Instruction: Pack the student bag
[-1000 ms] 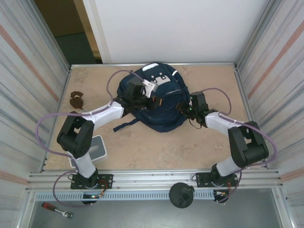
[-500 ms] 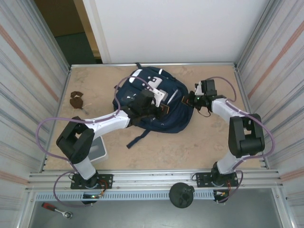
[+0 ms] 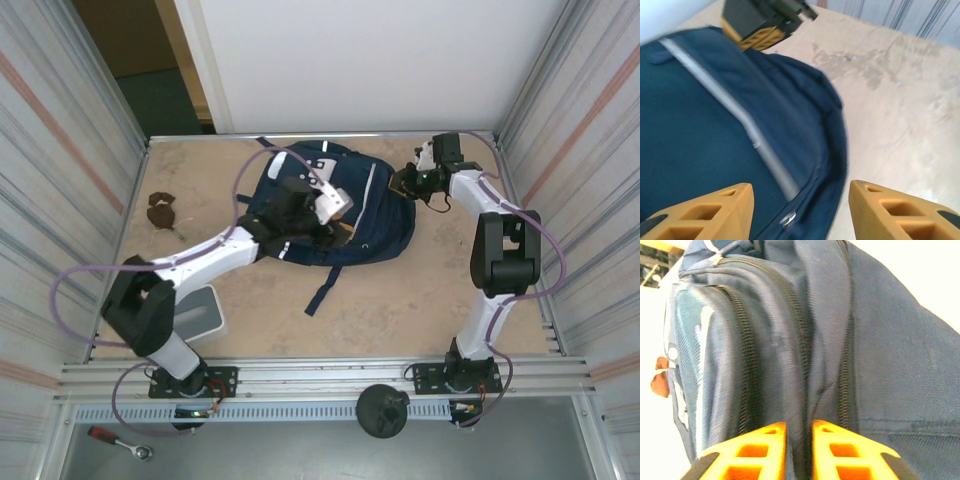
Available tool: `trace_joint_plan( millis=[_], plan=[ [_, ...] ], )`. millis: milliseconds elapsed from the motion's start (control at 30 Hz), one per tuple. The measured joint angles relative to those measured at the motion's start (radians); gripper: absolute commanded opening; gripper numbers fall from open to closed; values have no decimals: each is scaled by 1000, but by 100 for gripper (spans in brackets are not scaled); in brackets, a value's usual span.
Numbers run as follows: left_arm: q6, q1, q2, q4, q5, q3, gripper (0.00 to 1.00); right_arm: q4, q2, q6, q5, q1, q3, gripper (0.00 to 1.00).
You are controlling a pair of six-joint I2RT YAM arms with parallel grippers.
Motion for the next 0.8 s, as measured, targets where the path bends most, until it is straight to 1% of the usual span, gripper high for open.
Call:
trace_joint_plan(
  millis=[67, 133, 267, 400, 567, 800],
  plan=[
    [135, 48, -44, -3, 13, -55, 54, -2, -9, -10, 24, -4, -8, 37],
    [262, 71, -57, -8, 17, -90, 55, -2, -32, -13, 40, -6, -32, 41],
    [504, 73, -13, -34, 15, -101, 55, -1, -115, -14, 75, -3, -111, 44],
    [674, 73, 66, -71, 5, -68, 55, 0, -194, -17, 97, 15, -180, 45],
    [813, 69, 140, -82, -23, -33, 53, 2, -243, -17, 103, 38, -237, 46],
    [907, 40, 212, -58, -87, 2, 46, 14, -251, -17, 103, 56, -288, 46]
  ],
)
